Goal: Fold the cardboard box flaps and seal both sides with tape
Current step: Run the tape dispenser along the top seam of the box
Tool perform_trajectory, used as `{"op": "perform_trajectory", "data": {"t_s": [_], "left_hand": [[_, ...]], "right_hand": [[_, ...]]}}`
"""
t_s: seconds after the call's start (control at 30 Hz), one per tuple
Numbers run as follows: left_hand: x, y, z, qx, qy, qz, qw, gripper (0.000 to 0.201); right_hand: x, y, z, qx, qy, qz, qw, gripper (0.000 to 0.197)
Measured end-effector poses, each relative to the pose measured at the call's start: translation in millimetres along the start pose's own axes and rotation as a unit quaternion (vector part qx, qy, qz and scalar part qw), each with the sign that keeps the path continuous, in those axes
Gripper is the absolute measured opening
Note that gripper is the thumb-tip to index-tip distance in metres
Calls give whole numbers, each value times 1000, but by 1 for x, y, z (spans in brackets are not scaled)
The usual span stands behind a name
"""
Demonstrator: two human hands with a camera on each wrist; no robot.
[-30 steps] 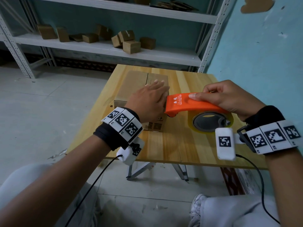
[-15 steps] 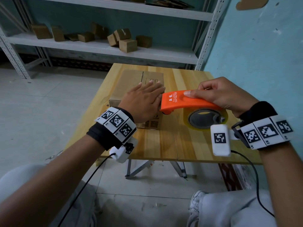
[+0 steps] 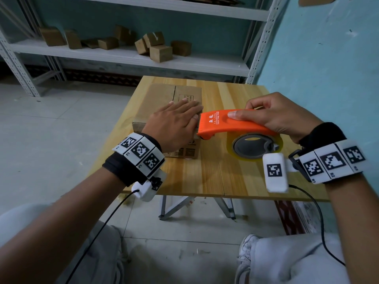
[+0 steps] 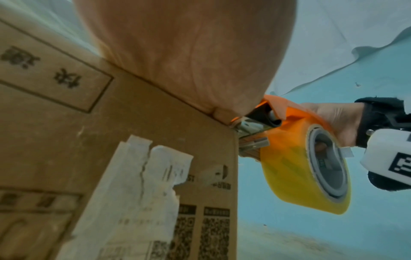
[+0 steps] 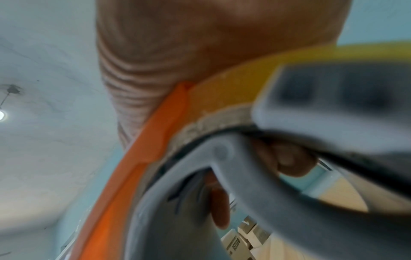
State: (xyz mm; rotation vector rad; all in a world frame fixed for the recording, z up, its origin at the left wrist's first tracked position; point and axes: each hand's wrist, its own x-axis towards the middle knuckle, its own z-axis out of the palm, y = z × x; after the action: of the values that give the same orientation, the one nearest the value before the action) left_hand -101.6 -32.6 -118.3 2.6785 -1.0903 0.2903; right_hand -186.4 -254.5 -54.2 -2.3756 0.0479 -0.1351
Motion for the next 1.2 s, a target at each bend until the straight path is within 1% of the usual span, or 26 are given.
{"op": "perform_trajectory", "data": {"t_s": [0.17,0.33,0.43,0.6,0.77,1.03,1.2], "left_hand": [[0,-1,2,3,-1,1,1000,49],[0,-1,2,7,-3,0,1000,50],[0,-1,2,9,-7,-2,1000,56],[-1,1,0,-2,-4,-9,1000,61],[-1,1,0,0,-7,-11,1000,63],[-1,2,1,-6,-2,-14,1000,62],[-1,2,0,-7,-1,-15,1000,63]], "right_hand": [[-1,1,-1,-9,0,-7,1000,57],[-1,1,-2,-12,-4,4,1000,54],[-1,1,-2,-16,-9,7,1000,54],[-2,7,-9,-21,-4,13,1000,60],[-6,10,-11,-14,-9,27,1000,52],[-8,17,-17,-13,-9,37,999,54],[-8,19,-16,-20,-11,39,999,49]]}}
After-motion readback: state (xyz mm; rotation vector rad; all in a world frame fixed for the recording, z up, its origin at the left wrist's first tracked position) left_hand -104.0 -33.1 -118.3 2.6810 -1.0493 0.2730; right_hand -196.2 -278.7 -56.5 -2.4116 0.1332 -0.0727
